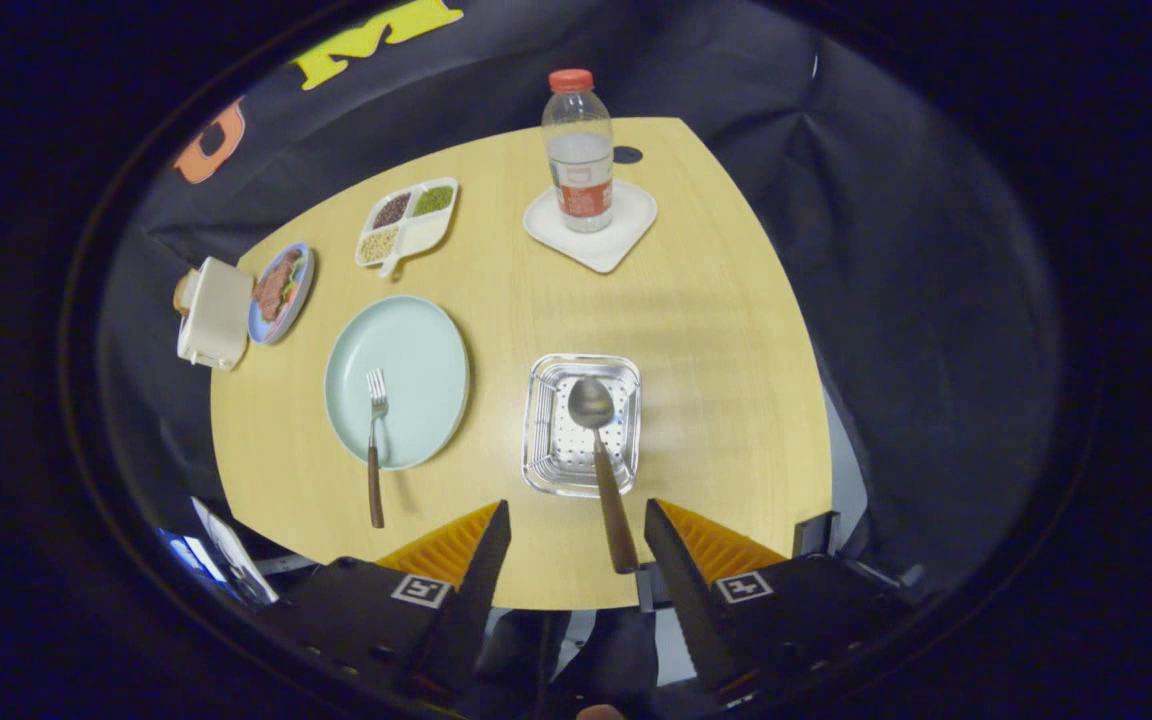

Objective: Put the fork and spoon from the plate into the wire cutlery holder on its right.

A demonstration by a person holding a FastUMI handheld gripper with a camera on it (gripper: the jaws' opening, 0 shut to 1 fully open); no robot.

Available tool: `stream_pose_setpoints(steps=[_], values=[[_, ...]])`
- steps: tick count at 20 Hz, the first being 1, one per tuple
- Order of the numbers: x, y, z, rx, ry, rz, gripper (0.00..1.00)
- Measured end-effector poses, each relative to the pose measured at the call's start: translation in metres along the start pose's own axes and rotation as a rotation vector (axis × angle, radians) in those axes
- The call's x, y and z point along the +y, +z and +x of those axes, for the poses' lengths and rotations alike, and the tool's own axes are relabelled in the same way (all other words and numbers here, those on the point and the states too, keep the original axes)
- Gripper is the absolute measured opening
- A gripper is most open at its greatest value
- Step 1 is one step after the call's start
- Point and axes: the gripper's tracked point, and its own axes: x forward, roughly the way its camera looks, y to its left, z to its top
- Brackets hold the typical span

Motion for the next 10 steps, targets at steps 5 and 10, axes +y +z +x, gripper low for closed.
stream_pose_setpoints(steps=[5,10], values=[[0.053,0.015,-0.016,-0.084,0.008,-0.106,0.95],[0.128,-0.011,0.012,-0.036,0.066,-0.165,0.97]])
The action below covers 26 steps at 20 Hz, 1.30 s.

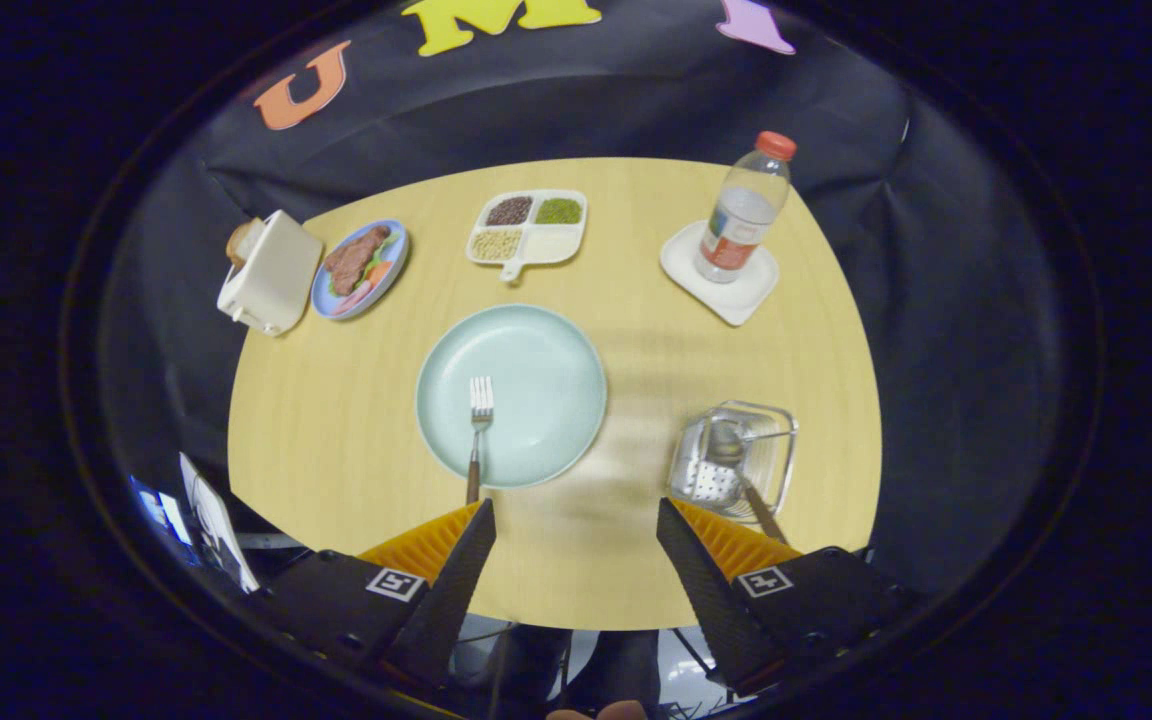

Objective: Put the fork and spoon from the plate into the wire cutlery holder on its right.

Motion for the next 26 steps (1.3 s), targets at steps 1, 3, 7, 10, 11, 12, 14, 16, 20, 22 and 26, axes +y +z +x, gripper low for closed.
stream_pose_setpoints(steps=[1,3,7,10,11,12,14,16,20,22,26], values=[[0.013,-0.007,0.009,0.022,0.011,-0.006,0.97],[0.033,-0.020,0.028,0.063,0.019,-0.018,0.97],[0.060,-0.036,0.062,0.110,0.002,-0.024,0.97],[0.074,-0.044,0.087,0.144,-0.014,-0.048,0.97],[0.072,-0.050,0.096,0.150,-0.030,-0.051,0.97],[0.073,-0.052,0.104,0.156,-0.035,-0.044,0.97],[0.079,-0.050,0.116,0.173,-0.037,-0.025,0.81],[0.078,-0.050,0.127,0.185,-0.050,-0.008,0.61],[0.073,-0.049,0.134,0.201,-0.079,0.017,0.22],[0.068,-0.048,0.131,0.201,-0.094,0.000,0.05],[0.060,-0.038,0.114,0.157,-0.127,-0.045,0.00]])
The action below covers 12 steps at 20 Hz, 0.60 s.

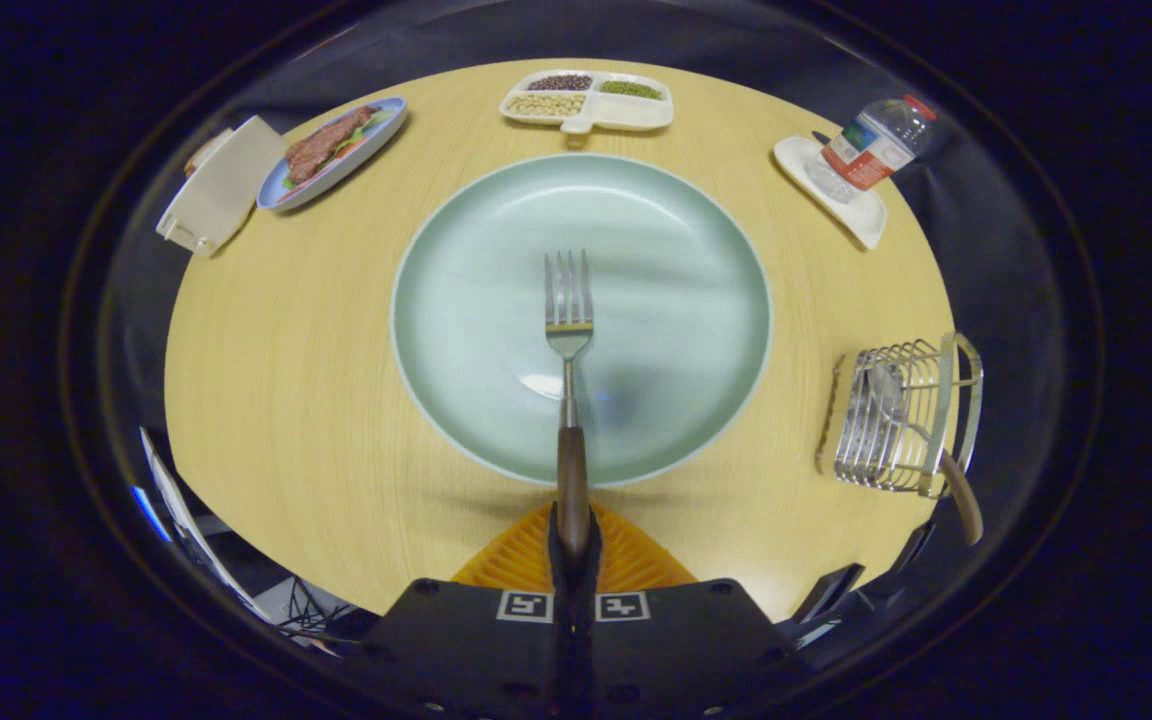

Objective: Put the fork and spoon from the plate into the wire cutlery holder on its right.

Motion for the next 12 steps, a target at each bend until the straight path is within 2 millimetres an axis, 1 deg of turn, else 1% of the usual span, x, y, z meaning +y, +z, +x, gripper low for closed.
stream_pose_setpoints(steps=[7,10,12], values=[[0.000,0.008,-0.050,-0.064,0.031,-0.034,0.01],[-0.009,0.015,-0.071,-0.090,0.056,-0.031,0.00],[-0.023,0.022,-0.090,-0.117,0.065,-0.018,0.01]])
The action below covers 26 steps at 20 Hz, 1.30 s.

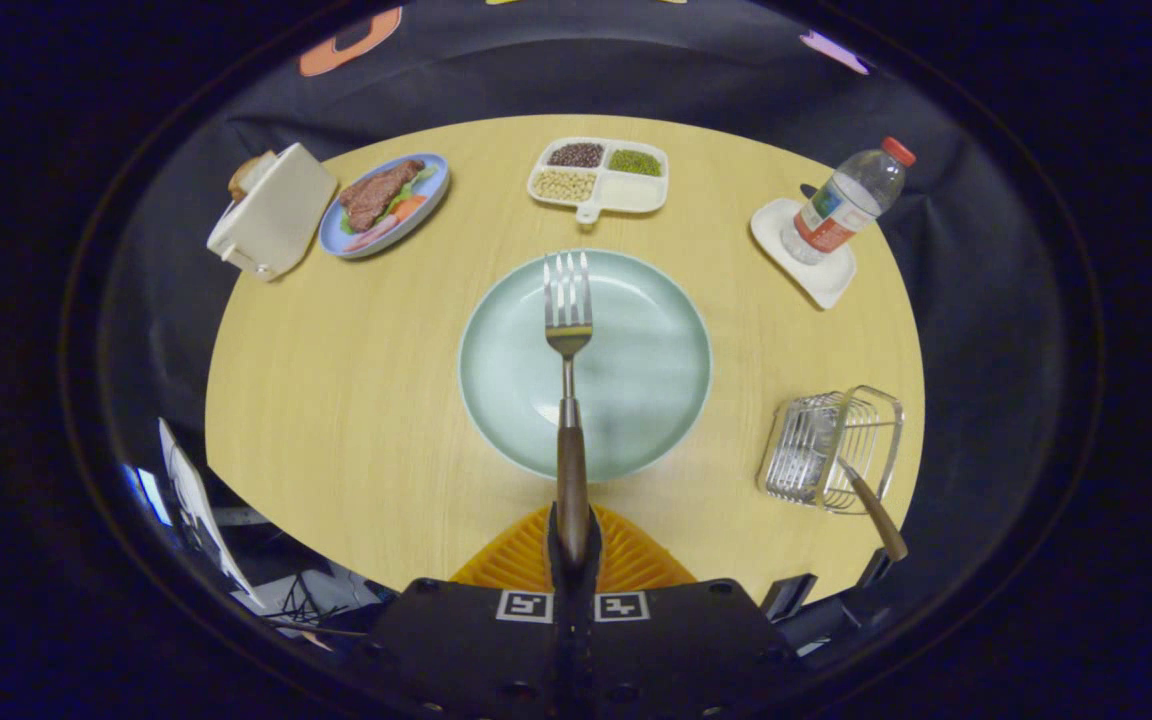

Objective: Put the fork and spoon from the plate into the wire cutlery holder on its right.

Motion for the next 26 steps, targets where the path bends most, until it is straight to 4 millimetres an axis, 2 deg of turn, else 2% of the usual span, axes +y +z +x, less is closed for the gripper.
stream_pose_setpoints(steps=[4,6,8,11,15,19,26], values=[[-0.043,0.014,-0.040,-0.065,0.005,0.039,0.00],[-0.072,0.013,-0.059,-0.086,0.006,0.064,0.00],[-0.095,0.005,-0.070,-0.074,0.031,0.097,0.00],[-0.135,-0.014,-0.069,-0.050,0.028,0.128,0.01],[-0.172,-0.050,-0.061,0.042,-0.002,0.127,0.00],[-0.177,-0.068,-0.046,0.125,0.033,0.158,0.00],[-0.182,-0.078,-0.029,0.217,0.064,0.246,0.00]])
